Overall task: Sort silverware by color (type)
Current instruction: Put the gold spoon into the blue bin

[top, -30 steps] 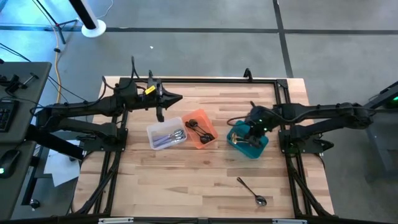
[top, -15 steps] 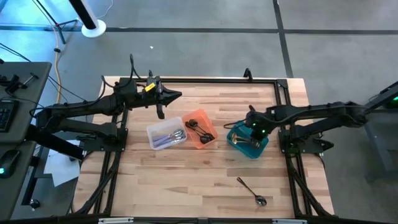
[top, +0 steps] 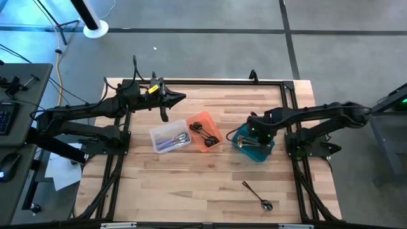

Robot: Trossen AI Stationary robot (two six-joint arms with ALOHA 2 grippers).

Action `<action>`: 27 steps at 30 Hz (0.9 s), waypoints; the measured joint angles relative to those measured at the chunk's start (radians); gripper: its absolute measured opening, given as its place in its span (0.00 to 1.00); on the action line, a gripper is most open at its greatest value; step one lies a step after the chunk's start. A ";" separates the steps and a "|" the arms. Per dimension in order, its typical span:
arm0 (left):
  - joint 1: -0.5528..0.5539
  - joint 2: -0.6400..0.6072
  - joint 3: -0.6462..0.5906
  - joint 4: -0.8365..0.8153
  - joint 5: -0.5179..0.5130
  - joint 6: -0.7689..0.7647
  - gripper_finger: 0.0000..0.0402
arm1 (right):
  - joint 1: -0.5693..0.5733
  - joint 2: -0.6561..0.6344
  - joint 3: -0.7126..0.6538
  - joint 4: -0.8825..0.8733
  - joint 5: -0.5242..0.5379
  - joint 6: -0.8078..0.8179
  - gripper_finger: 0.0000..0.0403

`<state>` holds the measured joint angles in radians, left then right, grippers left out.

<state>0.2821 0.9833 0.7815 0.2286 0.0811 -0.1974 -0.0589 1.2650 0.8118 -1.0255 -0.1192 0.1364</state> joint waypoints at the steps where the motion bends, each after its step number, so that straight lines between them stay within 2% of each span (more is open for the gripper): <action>1: 0.000 0.000 0.000 0.000 0.000 0.000 0.00 | 0.000 0.007 0.001 -0.008 0.001 -0.036 0.00; 10: 0.000 0.000 0.000 0.000 0.002 -0.010 0.00 | 0.000 0.116 0.002 -0.009 0.005 -0.185 0.00; 27: -0.001 0.000 0.000 0.000 0.002 -0.010 0.00 | 0.000 0.291 0.002 0.096 0.003 -0.139 0.01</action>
<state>0.2815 0.9833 0.7818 0.2287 0.0826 -0.2073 -0.0589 1.5559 0.8135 -0.9291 -0.1158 -0.0027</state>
